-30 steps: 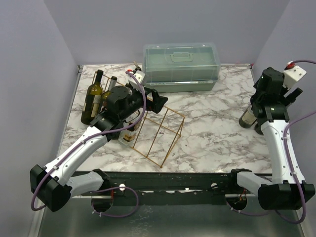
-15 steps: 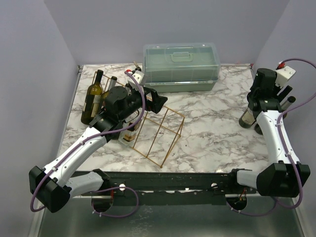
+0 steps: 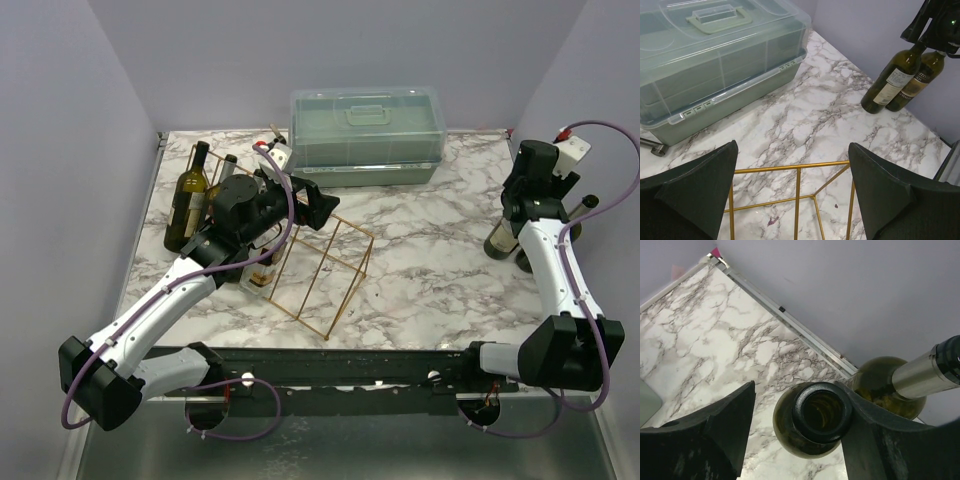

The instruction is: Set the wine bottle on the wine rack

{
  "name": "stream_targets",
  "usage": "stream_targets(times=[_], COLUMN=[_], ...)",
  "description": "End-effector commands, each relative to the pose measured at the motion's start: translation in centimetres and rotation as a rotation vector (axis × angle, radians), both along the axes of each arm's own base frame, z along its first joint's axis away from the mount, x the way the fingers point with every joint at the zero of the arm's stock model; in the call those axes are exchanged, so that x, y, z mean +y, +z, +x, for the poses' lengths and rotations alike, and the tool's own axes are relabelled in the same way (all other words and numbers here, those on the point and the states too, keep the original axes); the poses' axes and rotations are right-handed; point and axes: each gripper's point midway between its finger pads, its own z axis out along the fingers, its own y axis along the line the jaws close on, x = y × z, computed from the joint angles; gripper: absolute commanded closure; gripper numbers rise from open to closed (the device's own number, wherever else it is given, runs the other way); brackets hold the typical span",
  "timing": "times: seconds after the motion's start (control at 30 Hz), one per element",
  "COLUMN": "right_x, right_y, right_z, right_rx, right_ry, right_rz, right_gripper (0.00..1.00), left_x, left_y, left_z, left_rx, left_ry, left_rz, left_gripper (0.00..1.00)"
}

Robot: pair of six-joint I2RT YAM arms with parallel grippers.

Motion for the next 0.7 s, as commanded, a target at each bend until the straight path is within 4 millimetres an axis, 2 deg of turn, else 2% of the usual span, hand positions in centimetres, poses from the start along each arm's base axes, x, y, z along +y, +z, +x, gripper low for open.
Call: stream_targets(times=[0.0,0.1,0.23,0.37,0.53,0.67], right_x=[0.2,0.1,0.1,0.5,1.0,2.2], right_y=[-0.8,-1.0,-1.1,-1.0,0.2,1.8], right_z=[0.4,0.2,0.1,0.3,0.4,0.1], right_rx=[-0.011,-0.012,-0.007,-0.008,-0.031,-0.075], right_ry=[0.015,0.011,0.012,0.038,0.066,0.120], right_rz=[0.025,0.016,0.008,0.020,0.043,0.080], right_gripper=[0.34,0.37,0.47,0.66,0.87,0.95], left_x=[-0.1,-0.1,-0.2,-0.1,-0.1,0.0], left_y=[1.2,1.0,0.8,0.7,0.6,0.6], left_z=[0.0,0.0,0.2,0.3,0.3,0.3], left_rx=[-0.027,-0.022,-0.019,-0.017,-0.017,-0.015], left_ry=[-0.011,-0.011,-0.009,-0.006,-0.001,0.000], left_rz=[-0.015,-0.012,-0.008,-0.003,-0.002,-0.001], left_gripper=[0.07,0.08,0.08,0.08,0.08,0.07])
